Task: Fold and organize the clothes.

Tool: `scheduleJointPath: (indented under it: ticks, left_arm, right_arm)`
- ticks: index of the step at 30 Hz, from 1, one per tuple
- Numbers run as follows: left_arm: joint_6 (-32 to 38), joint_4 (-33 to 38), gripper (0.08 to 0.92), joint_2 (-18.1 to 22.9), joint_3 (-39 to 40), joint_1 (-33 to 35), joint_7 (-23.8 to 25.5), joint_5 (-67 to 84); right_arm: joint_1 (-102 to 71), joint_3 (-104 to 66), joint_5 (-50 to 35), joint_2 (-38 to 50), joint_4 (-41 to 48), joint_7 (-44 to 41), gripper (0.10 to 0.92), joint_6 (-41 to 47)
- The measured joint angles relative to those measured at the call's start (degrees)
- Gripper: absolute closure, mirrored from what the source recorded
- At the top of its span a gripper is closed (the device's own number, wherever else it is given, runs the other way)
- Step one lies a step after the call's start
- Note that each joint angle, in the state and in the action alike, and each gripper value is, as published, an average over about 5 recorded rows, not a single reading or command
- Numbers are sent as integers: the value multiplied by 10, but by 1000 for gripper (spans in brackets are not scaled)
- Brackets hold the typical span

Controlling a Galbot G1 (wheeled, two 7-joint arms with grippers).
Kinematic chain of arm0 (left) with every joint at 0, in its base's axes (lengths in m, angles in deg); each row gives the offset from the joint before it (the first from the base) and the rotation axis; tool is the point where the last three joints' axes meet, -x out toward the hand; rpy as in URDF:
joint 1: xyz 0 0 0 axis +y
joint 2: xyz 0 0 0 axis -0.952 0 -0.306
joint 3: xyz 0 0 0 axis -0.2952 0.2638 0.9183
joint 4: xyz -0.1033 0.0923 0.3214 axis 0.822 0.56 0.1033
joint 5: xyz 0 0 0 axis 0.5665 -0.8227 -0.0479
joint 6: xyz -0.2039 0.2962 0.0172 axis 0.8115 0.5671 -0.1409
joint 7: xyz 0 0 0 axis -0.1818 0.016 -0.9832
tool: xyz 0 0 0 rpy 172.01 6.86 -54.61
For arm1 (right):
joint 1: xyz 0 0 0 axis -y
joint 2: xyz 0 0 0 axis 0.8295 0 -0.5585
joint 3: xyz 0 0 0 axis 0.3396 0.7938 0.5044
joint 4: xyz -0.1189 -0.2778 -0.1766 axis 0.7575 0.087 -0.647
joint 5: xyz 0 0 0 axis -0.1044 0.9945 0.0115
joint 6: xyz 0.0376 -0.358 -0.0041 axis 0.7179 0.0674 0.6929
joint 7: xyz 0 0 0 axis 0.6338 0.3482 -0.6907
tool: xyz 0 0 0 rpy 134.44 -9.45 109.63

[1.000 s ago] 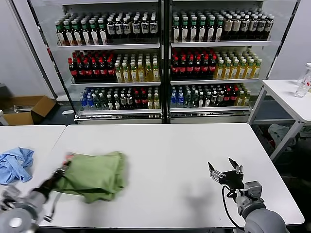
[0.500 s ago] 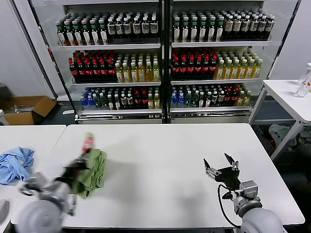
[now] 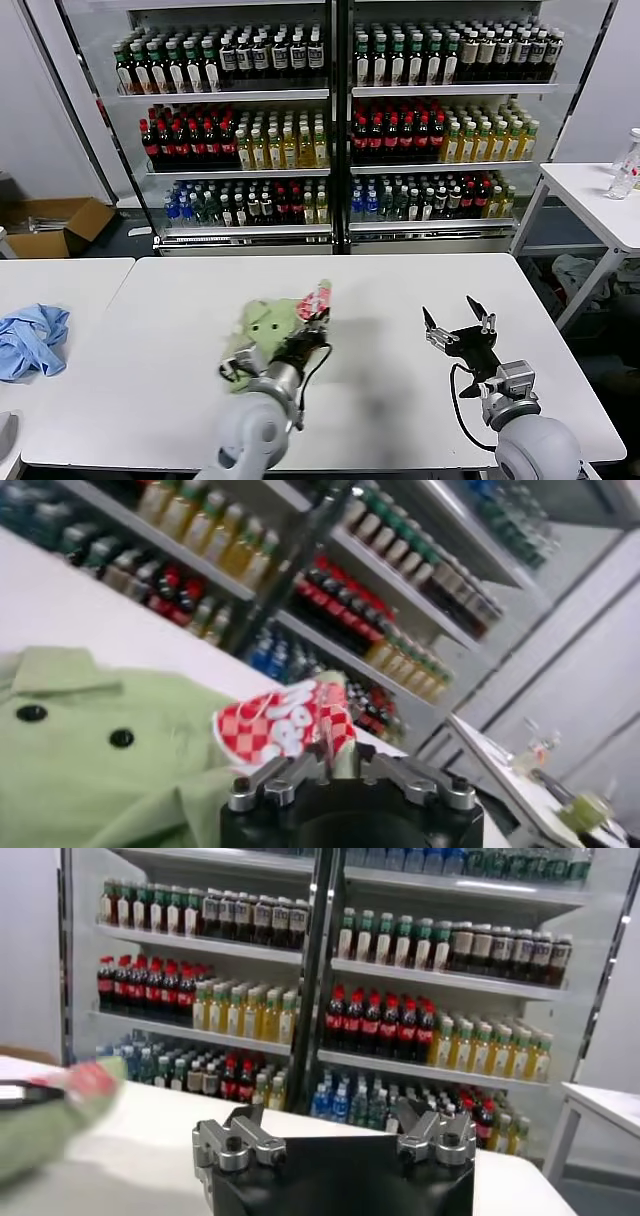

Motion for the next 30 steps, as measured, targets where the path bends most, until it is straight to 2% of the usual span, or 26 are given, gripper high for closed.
scheduleJointPath:
  ticks: [5,10,18,23,30]
  left_arm:
    - [7,5,584,11,24,-5,14,-54]
    - [15,36,445,-1,22,16,25,-103]
    - [33,82,222,-47,-57,77,26,-136]
    - [39,103,179,-71,-118,117,23,-130]
    - [42,125,177,-86,-164,154,20,-124]
  right_arm:
    - [27,28,-17,-6,16,0,203,10]
    - [75,82,-48,-25,50,10,203,42]
    - [173,183,-126,-84,136,39,203,102]
    - [224,236,-169,-121,190,59,238,124]
    - [268,280,-214,-146,237,94,432,140]
